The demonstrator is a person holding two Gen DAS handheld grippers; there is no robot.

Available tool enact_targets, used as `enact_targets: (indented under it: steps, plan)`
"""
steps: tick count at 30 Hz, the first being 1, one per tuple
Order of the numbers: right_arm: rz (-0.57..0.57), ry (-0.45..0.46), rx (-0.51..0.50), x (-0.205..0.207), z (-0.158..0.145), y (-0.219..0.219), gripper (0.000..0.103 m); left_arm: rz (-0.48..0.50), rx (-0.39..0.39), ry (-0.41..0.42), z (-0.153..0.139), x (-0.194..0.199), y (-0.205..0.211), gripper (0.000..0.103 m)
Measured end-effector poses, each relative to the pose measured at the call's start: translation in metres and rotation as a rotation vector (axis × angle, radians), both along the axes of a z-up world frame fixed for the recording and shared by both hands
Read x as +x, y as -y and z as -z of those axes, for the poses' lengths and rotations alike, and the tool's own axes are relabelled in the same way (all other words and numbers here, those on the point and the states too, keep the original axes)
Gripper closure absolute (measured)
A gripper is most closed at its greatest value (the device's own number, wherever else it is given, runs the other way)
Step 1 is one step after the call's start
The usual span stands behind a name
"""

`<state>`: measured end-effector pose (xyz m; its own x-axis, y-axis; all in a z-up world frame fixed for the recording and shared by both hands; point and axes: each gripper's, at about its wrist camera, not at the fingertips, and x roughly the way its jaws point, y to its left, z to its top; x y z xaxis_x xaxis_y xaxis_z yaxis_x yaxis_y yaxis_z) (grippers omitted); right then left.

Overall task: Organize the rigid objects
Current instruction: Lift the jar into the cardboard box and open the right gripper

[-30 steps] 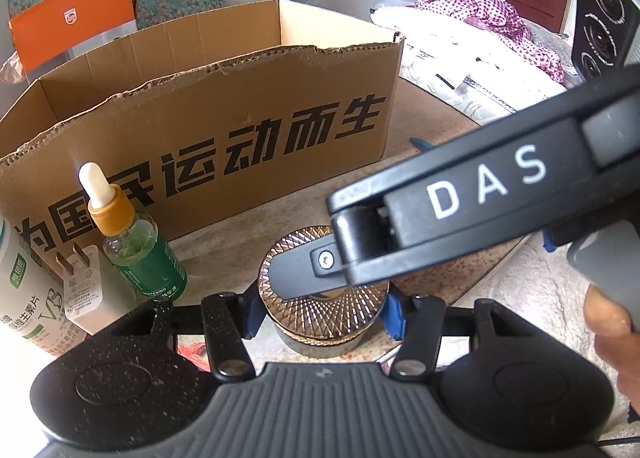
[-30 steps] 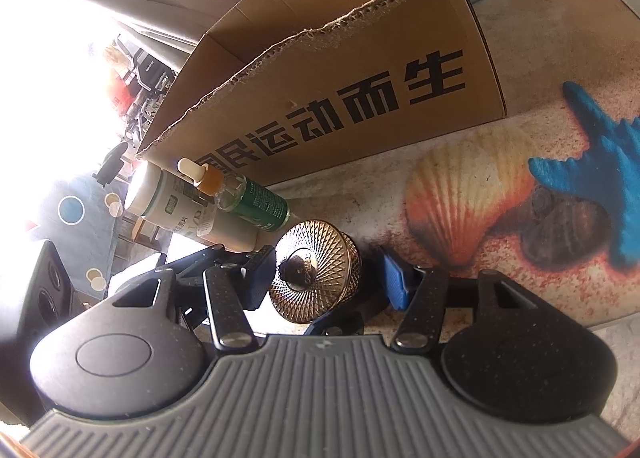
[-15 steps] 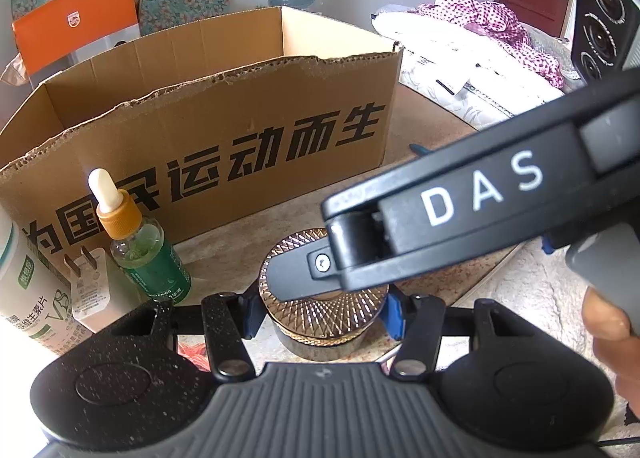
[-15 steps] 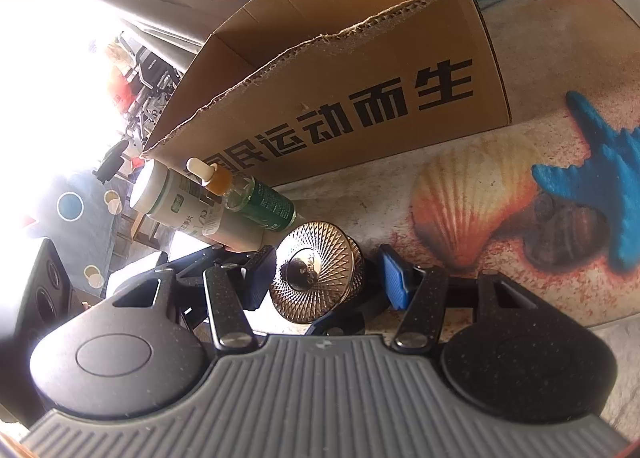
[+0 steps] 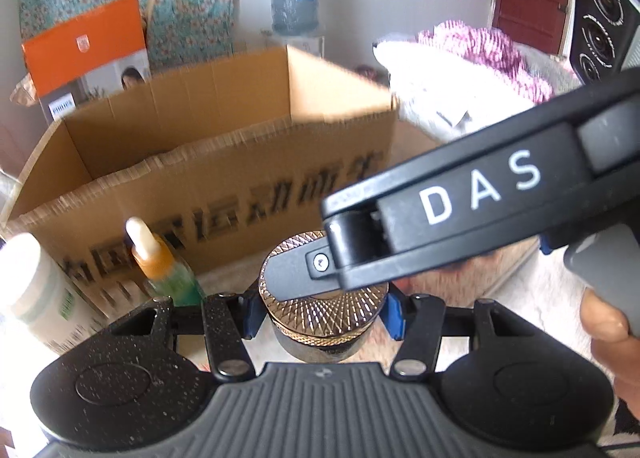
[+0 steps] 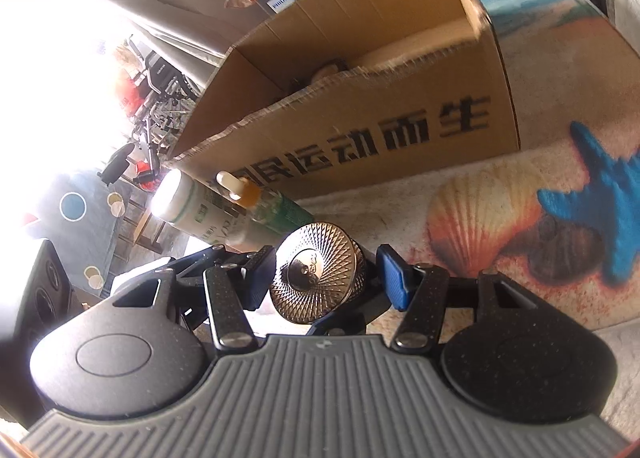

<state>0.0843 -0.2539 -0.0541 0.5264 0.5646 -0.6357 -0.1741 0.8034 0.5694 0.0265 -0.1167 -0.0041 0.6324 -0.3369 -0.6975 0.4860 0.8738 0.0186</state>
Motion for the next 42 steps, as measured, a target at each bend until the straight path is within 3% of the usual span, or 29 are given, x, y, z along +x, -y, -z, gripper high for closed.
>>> enact_targets:
  steps: [7,12,16,28,36,42]
  plan:
    - [-0.052,0.132,-0.022,0.016,-0.063,-0.008,0.047,-0.036,-0.044,0.074,-0.058,0.022,-0.012,0.046]
    - [-0.09,0.177,-0.042,0.052,-0.099,-0.008,0.047,-0.061,-0.081,0.064,-0.089,0.062,-0.013,0.046]
    - [-0.11,0.184,-0.066,0.097,-0.112,-0.004,0.048,-0.092,-0.103,-0.001,-0.096,0.113,-0.01,0.046]
    - [-0.167,-0.034,-0.068,0.25,-0.058,-0.005,0.048,-0.202,-0.038,-0.266,-0.046,0.243,-0.003,0.046]
    - [-0.211,-0.103,-0.089,0.304,-0.038,-0.018,0.049,-0.271,-0.045,-0.343,-0.029,0.283,-0.007,0.045]
    - [-0.219,-0.122,-0.118,0.319,-0.024,-0.022,0.049,-0.281,-0.035,-0.386,-0.017,0.296,-0.004,0.045]
